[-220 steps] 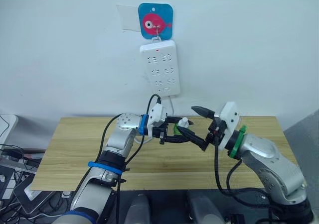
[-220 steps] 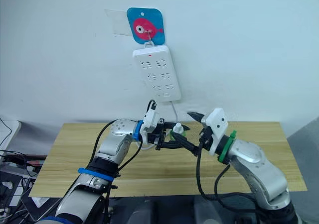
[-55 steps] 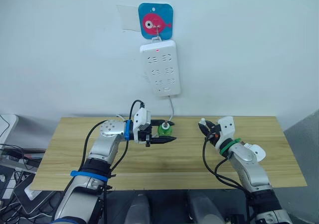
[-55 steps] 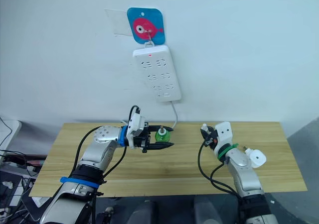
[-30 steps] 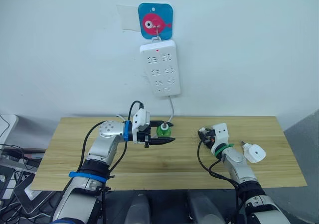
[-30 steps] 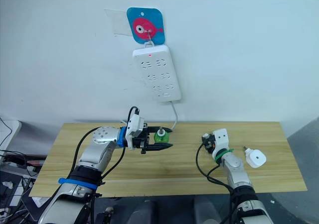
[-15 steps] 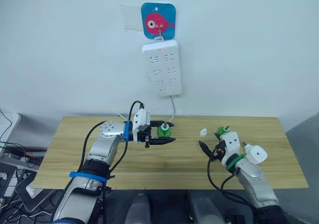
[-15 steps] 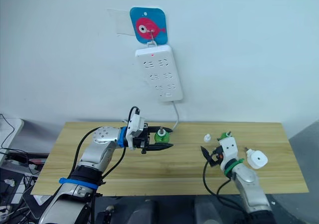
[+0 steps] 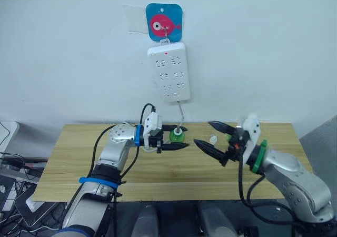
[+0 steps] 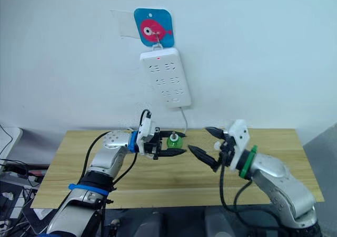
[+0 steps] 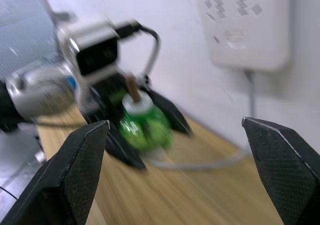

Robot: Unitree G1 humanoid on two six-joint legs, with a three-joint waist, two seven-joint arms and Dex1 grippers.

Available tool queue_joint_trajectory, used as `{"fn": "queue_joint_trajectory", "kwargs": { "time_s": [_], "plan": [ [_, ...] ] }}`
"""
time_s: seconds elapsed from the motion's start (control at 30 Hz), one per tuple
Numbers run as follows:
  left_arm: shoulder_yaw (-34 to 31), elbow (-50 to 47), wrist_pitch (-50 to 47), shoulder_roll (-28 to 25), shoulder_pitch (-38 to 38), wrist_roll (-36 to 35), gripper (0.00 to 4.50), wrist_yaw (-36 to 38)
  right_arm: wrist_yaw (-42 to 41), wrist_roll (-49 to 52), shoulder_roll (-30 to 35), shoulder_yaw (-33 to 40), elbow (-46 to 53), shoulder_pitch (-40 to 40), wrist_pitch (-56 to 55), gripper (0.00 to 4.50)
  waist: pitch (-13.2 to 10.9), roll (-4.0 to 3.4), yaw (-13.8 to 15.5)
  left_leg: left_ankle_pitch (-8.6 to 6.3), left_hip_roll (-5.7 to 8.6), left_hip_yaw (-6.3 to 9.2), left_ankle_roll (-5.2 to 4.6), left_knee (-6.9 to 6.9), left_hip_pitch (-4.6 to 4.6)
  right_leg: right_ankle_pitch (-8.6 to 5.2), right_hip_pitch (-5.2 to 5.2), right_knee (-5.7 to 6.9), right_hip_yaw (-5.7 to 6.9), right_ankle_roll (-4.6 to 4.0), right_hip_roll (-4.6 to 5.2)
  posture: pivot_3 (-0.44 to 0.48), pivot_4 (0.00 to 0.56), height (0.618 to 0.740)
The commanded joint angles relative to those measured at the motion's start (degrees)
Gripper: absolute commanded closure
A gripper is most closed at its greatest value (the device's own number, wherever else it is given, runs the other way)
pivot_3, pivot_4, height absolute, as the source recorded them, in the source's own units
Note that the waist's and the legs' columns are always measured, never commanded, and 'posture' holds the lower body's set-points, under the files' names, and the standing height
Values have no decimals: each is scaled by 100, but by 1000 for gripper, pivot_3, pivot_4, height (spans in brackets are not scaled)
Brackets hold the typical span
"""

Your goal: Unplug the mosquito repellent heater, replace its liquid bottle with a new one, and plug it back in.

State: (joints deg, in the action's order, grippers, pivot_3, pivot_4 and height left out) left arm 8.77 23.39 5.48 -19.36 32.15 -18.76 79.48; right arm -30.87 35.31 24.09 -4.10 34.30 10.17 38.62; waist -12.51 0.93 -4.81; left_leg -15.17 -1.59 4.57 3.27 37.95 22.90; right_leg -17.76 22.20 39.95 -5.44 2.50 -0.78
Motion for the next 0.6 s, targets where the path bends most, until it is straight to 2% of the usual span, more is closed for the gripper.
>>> {"fn": "queue_joint_trajectory", "kwargs": {
  "time_s": [0.03, 0.3, 0.4, 0.5, 0.6],
  "plan": [
    [-13, -78, 55, 26, 89, -25, 2217, 32, -4, -159, -102, -269, -200, 189, -75, 35, 0, 0, -1, 0, 0, 0, 0, 0, 1, 0, 0, -2, 1, 0, 0, -74, 180, 740],
    [-27, -185, -28, 55, 121, -50, 2217, -22, -163, -407, -189, -528, -526, 400, -261, 35, 0, 0, 1, 0, 1, 0, 0, 0, 5, 0, 3, -4, 2, 0, 5, -62, 187, 740],
    [-22, -260, -73, 74, 102, -61, 2217, -55, -172, -513, -266, -623, -623, 473, -337, 619, 0, 0, 1, 0, 1, 1, 0, 1, 4, 0, 3, -2, 2, 0, 4, -60, 191, 740],
    [-32, -284, -94, 78, 94, -65, 2217, -60, -186, -592, -319, -687, -669, 541, -374, 1596, 0, 0, -2, 0, 0, 1, 0, 0, 4, 0, 3, -2, 2, 0, 4, -57, 192, 740],
    [-34, -302, -109, 88, 91, -63, 2217, -68, -238, -651, -313, -718, -681, 560, -407, 1596, 0, 0, 1, 0, 0, 2, 0, 0, 5, 0, 3, -3, 4, 0, 4, -56, 193, 740]
  ]
}}
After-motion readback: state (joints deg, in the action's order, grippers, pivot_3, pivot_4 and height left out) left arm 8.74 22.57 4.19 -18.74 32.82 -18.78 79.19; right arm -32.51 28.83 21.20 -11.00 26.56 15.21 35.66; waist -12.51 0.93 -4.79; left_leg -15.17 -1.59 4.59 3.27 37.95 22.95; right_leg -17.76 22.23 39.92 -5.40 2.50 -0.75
